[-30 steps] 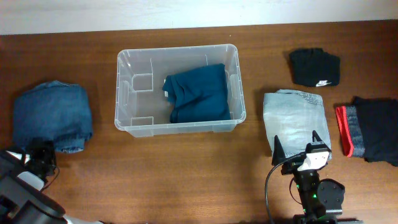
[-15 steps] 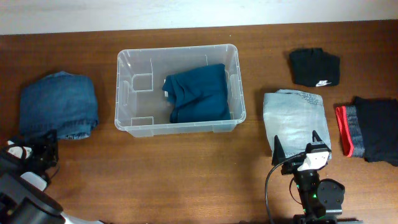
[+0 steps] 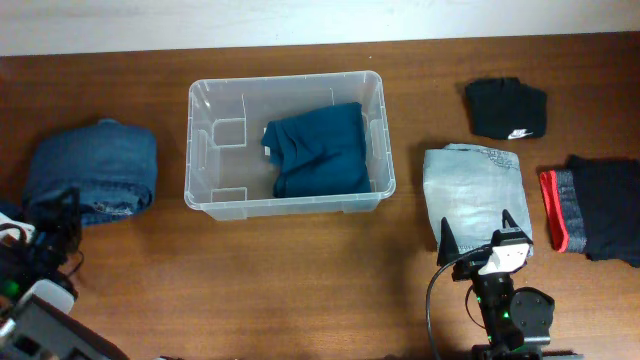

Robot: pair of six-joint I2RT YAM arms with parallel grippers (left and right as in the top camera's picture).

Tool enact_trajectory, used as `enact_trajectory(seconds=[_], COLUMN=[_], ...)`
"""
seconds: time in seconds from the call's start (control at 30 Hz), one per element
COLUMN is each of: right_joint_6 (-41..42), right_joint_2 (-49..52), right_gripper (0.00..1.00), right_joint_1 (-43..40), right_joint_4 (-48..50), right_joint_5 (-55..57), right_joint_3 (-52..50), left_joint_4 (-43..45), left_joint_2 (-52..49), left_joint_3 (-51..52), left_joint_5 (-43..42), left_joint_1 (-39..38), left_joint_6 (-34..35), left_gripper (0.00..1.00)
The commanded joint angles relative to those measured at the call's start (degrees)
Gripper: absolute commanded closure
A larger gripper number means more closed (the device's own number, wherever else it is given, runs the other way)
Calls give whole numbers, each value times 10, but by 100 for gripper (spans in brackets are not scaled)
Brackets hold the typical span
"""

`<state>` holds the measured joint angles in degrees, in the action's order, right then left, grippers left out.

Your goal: Pack container

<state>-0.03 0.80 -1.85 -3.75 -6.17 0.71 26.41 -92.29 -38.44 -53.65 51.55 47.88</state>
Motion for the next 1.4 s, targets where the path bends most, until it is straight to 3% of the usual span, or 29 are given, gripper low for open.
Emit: enact_trajectory(seconds=[0.0, 0.93, 1.1, 1.37], right_joint_6=[-2, -2, -2, -2], right_joint_2=[-5, -5, -5, -5], right_gripper=[1, 1, 2, 2], right_joint_1=[-4, -4, -4, -4], right_joint_4=[0, -1, 0, 0], right_joint_5=[-9, -9, -9, -9], right_joint_3=[-4, -4, -4, -4], left_joint_4=[10, 16, -9, -85], left_joint_2=[53, 129, 129, 129], left_joint_3=[1, 1, 1, 1], left_joint_5=[-47, -83, -80, -37], left_joint_1=[-3, -3, -3, -3], left_joint_6=[8, 59, 43, 13], left_gripper=[99, 99, 85, 83])
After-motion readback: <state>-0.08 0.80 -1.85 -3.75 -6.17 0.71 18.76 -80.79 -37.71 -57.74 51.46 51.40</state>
